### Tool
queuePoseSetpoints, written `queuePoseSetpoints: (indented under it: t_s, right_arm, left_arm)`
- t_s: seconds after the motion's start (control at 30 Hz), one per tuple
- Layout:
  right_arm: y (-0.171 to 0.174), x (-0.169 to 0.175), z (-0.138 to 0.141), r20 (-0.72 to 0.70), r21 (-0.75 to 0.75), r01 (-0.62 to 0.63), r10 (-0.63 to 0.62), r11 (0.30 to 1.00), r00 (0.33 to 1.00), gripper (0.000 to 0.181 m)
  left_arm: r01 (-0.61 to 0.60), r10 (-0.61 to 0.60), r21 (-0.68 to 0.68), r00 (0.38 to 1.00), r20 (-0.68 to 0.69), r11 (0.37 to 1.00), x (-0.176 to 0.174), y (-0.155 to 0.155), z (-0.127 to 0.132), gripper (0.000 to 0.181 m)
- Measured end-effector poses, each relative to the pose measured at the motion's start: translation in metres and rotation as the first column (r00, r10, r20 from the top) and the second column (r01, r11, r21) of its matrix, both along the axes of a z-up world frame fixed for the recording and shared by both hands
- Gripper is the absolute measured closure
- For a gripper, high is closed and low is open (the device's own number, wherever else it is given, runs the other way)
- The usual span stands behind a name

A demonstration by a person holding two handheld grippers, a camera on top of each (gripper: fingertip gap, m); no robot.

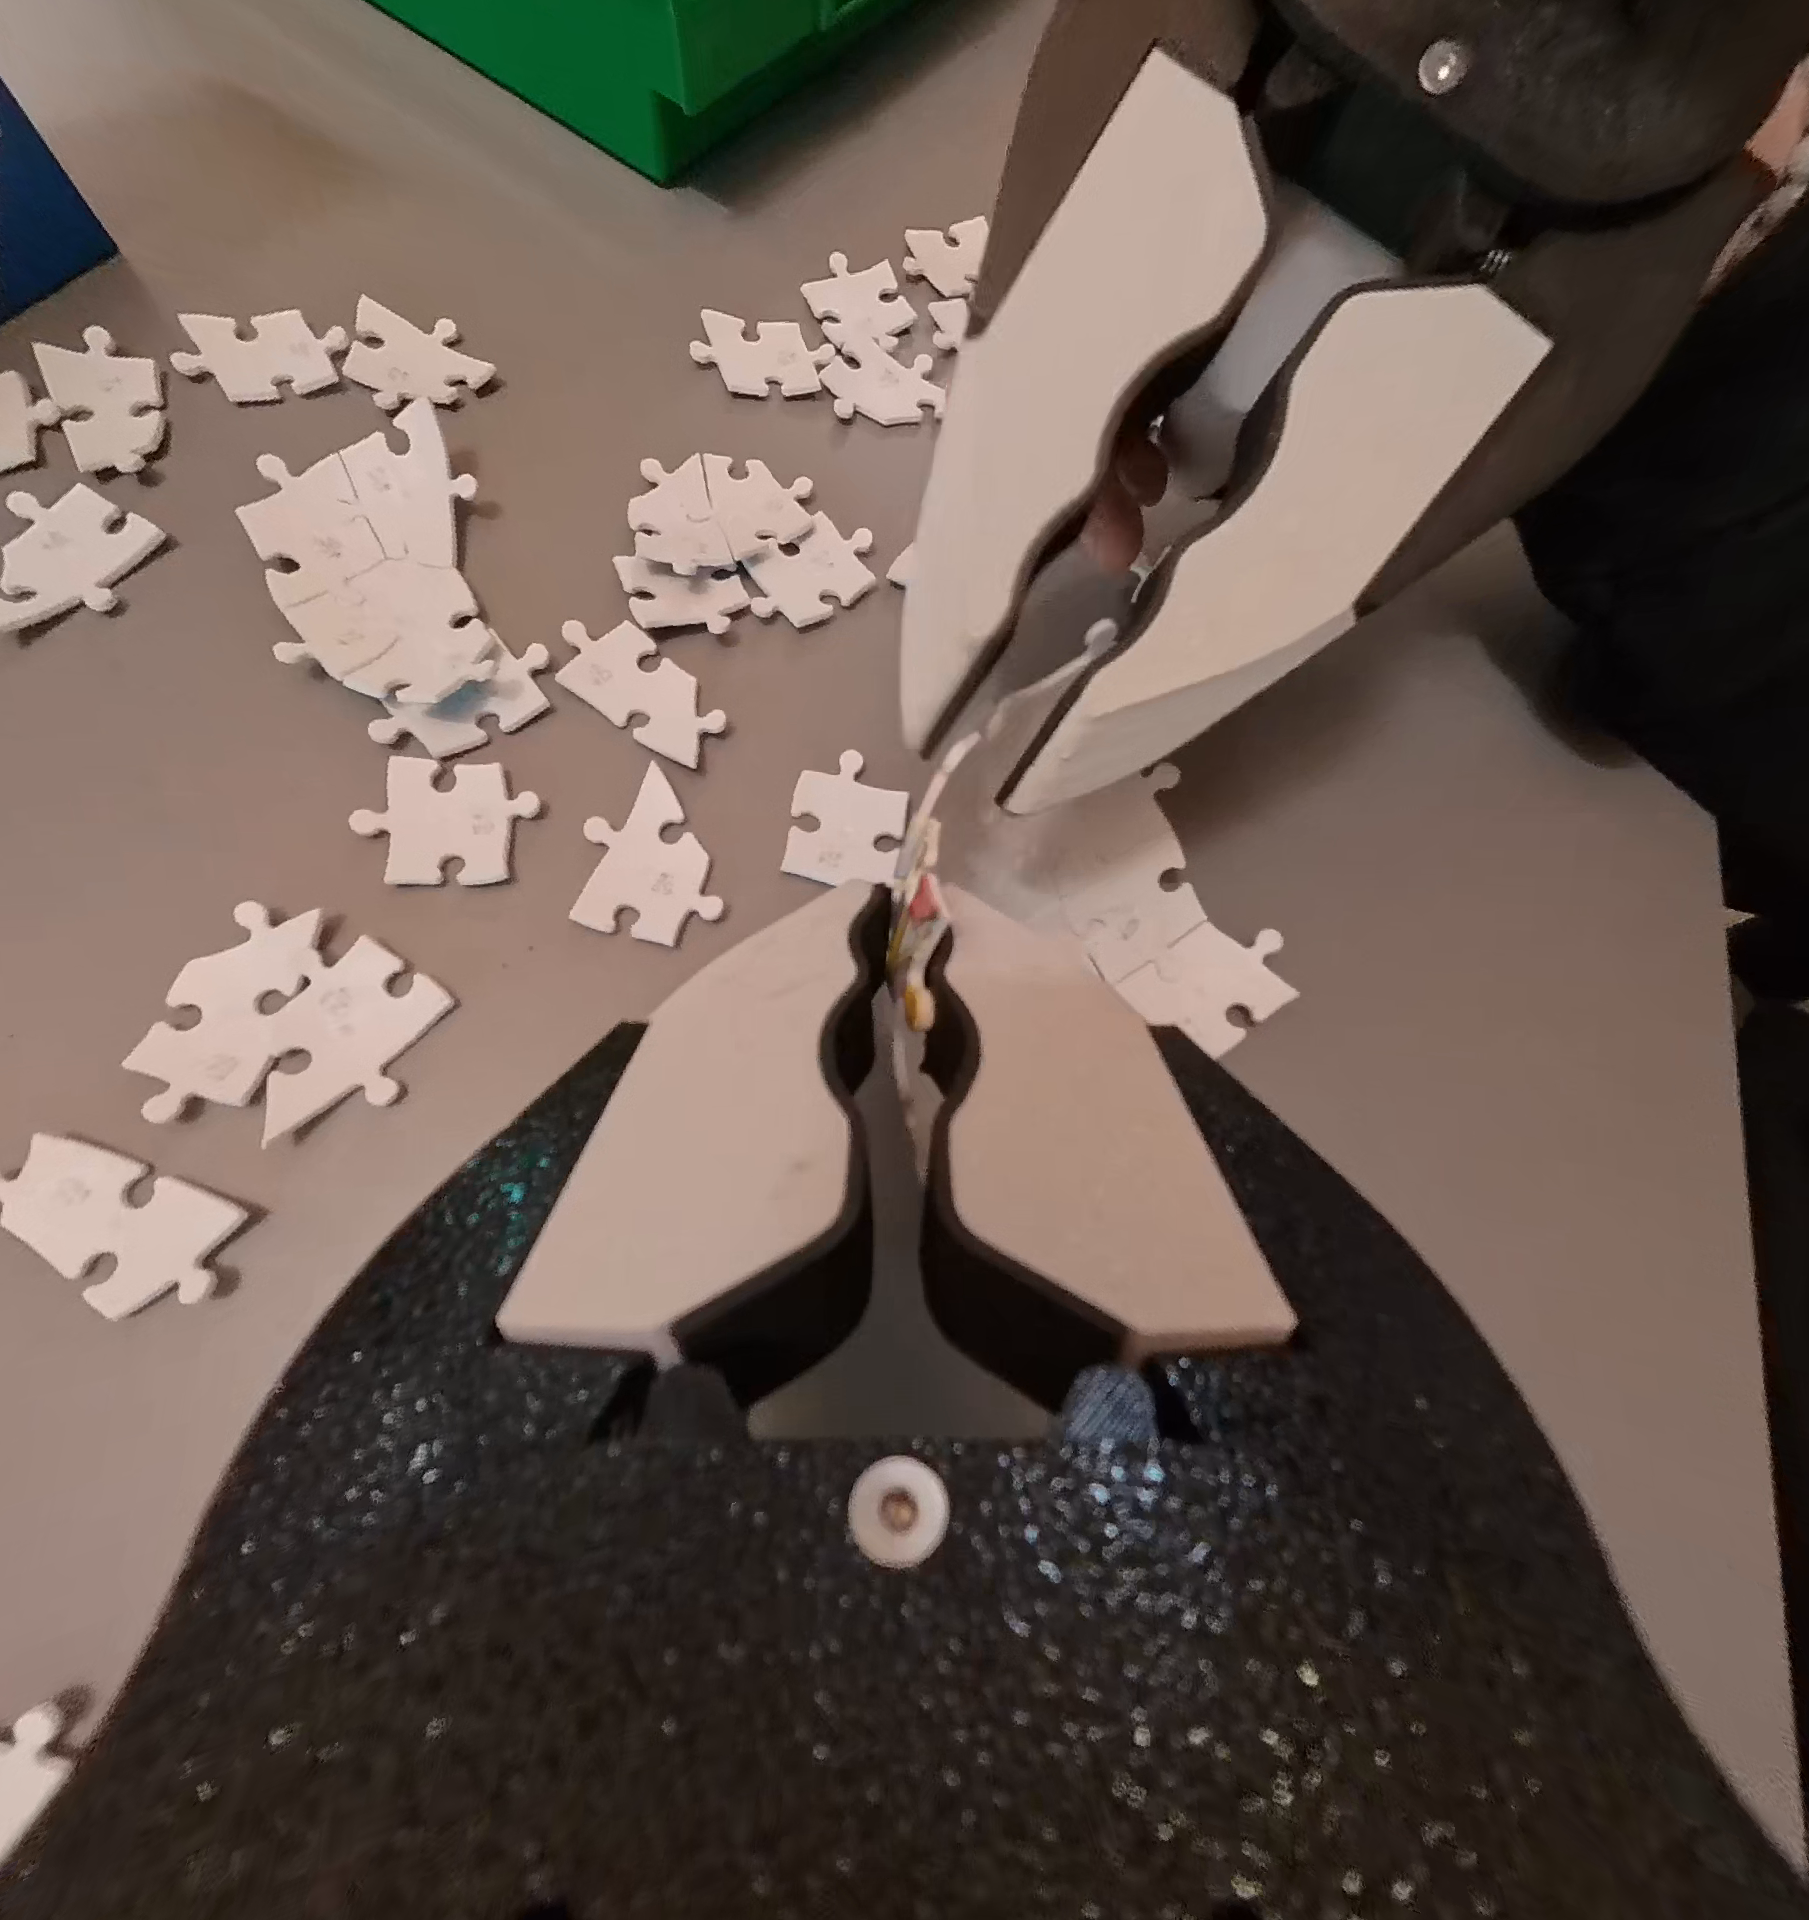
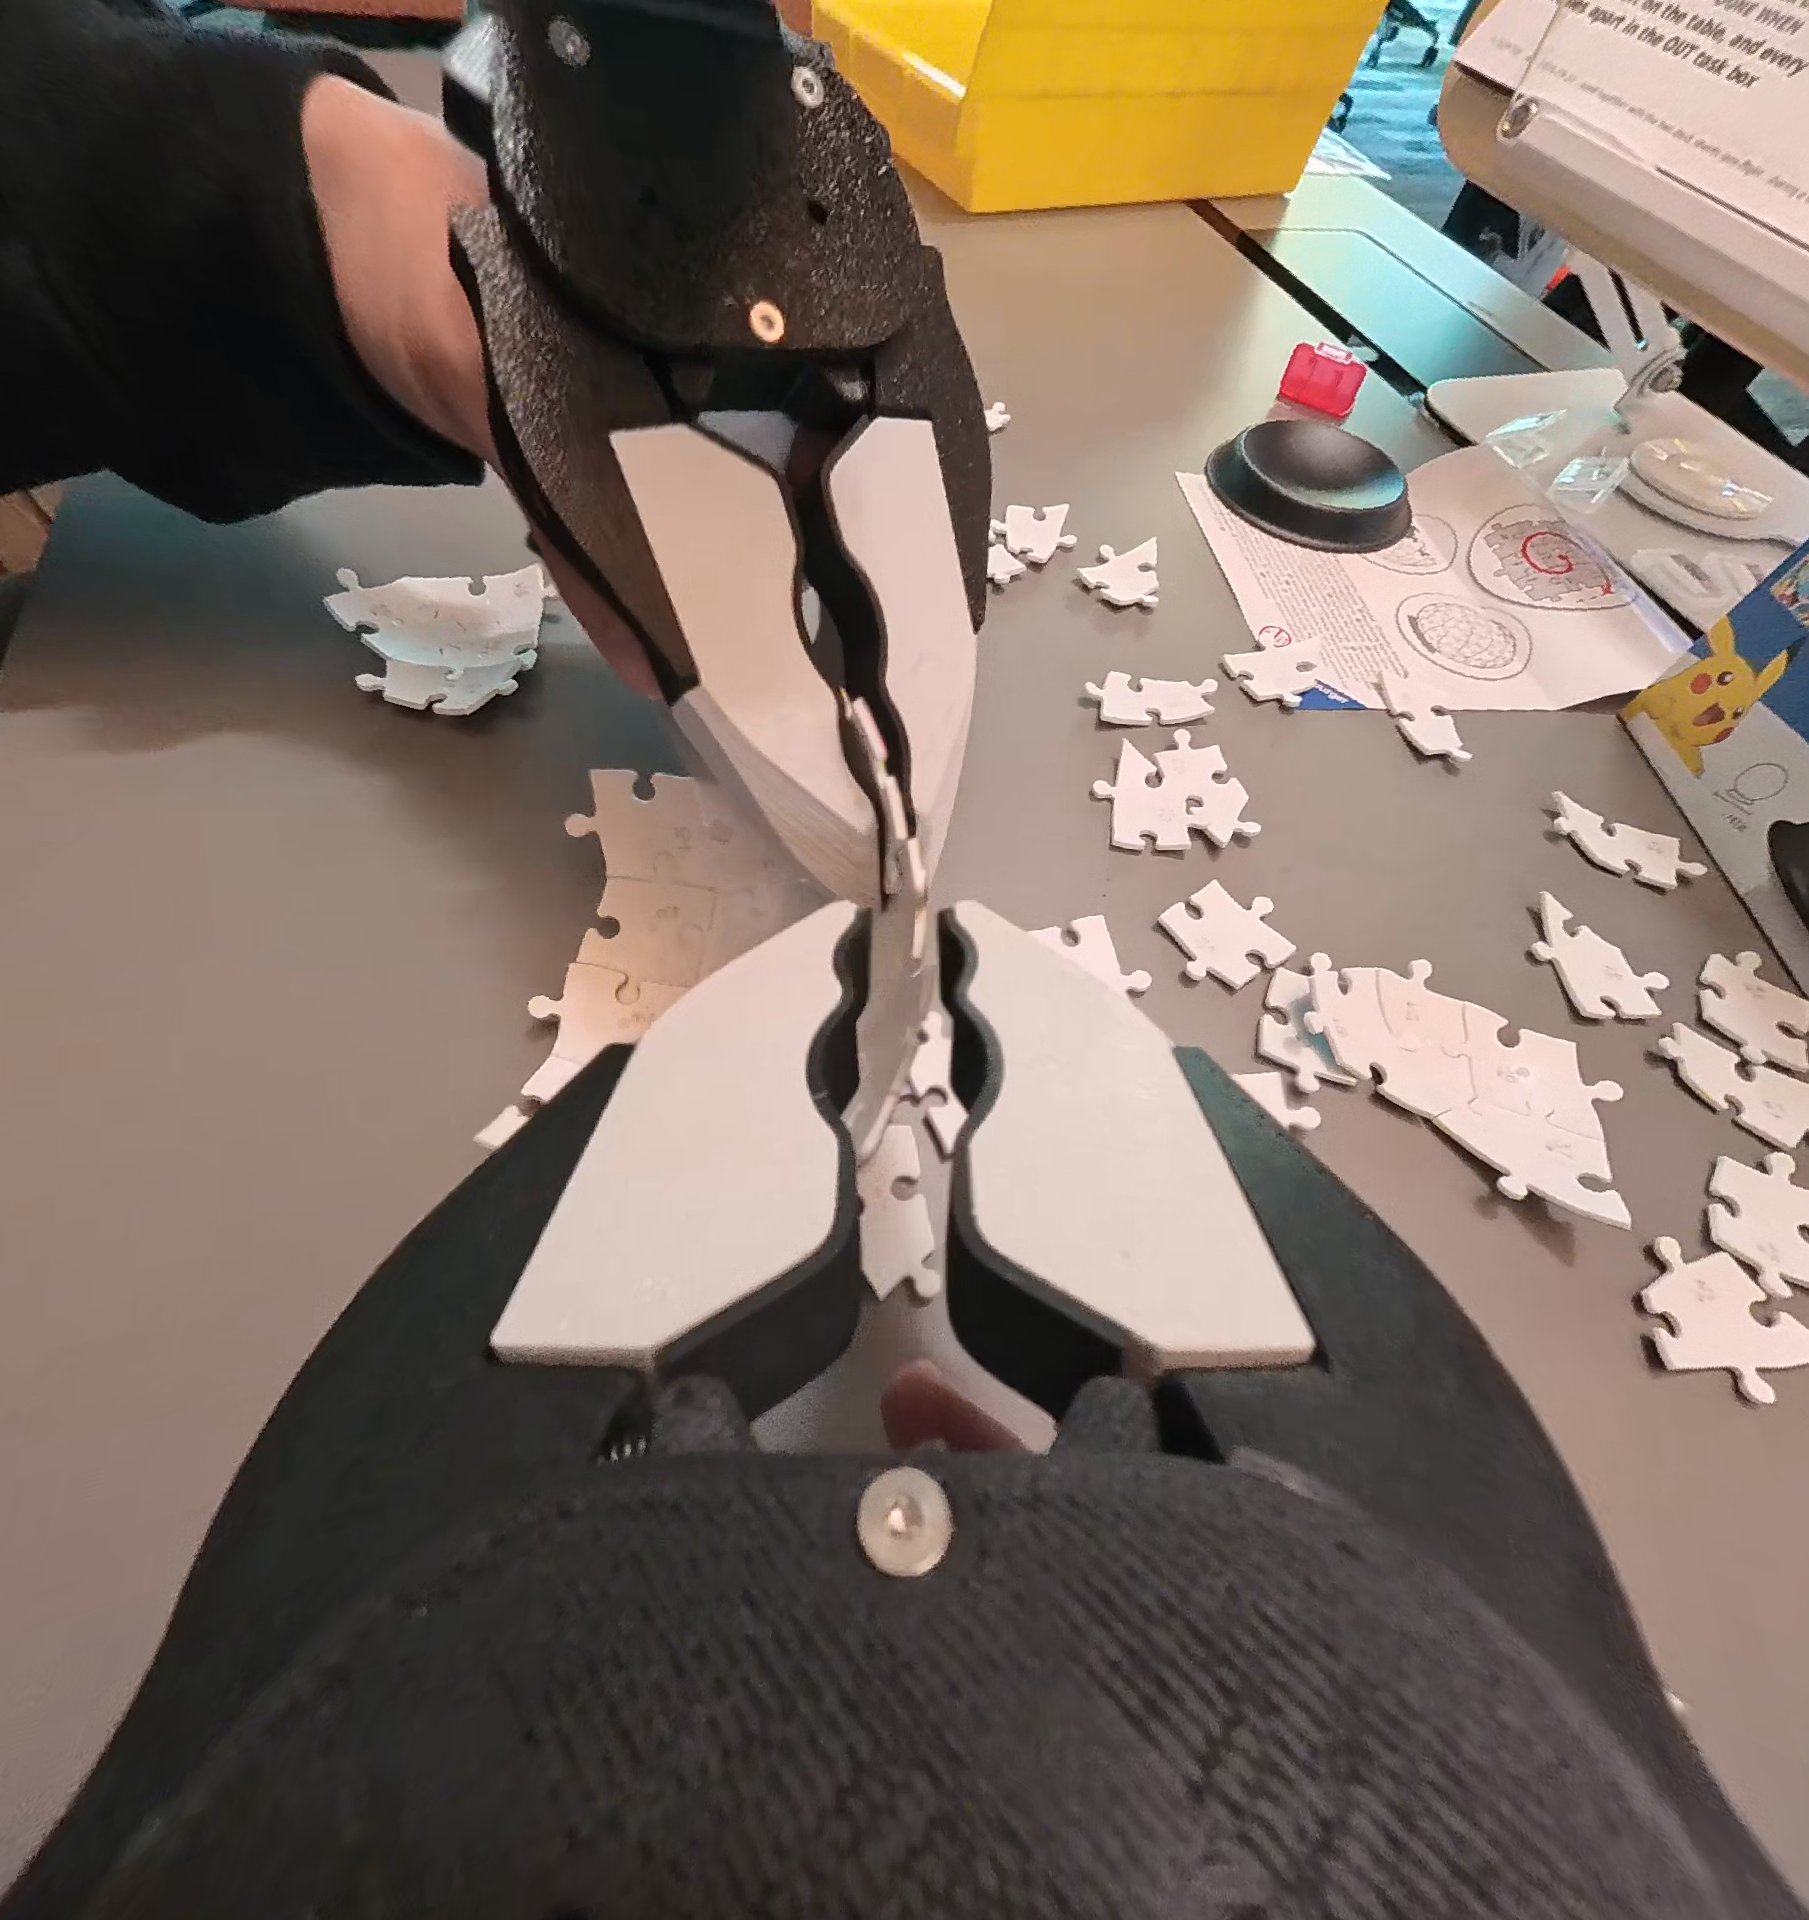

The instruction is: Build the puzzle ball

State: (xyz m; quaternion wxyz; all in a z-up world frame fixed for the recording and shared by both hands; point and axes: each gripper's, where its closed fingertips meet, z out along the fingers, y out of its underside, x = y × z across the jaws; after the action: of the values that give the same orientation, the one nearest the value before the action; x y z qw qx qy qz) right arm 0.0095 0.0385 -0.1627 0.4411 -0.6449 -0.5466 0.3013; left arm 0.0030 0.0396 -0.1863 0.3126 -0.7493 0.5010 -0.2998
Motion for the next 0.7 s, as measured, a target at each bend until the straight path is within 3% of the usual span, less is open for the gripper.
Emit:
queuePoseSetpoints:
  t_s: [0.2, 0.33, 0.43, 0.57, 0.7]
  right_arm:
    - [0.005, -0.002, -0.001, 0.013, 0.025, 0.031, -0.031, 0.999, 0.999, 0.155]
    - [-0.005, 0.005, -0.003, 0.067, 0.035, -0.025, 0.023, 0.999, 0.998, 0.138]
    - [-0.011, 0.018, 0.008, 0.025, 0.004, -0.035, 0.034, 0.999, 0.999, 0.137]
    - [0.002, 0.024, 0.022, -0.068, -0.084, 0.078, -0.083, 0.993, 0.994, 0.147]
    - [-0.002, 0.007, 0.010, -0.036, -0.120, 0.044, -0.048, 0.992, 0.998, 0.153]
  left_arm:
    - [0.020, -0.020, 0.056, 1.000, -0.001, 0.998, 0.000, 0.000, 0.002, 0.178]
    - [0.042, -0.040, 0.094, 0.999, -0.022, 0.995, 0.002, -0.002, 0.004, 0.178]
    - [0.041, -0.037, 0.106, 0.999, -0.037, 0.994, 0.002, -0.002, 0.004, 0.178]
    - [0.047, -0.042, 0.120, 0.998, -0.048, 0.992, 0.004, -0.003, 0.006, 0.178]
    - [0.055, -0.048, 0.128, 0.997, -0.061, 0.990, 0.004, -0.004, 0.007, 0.178]
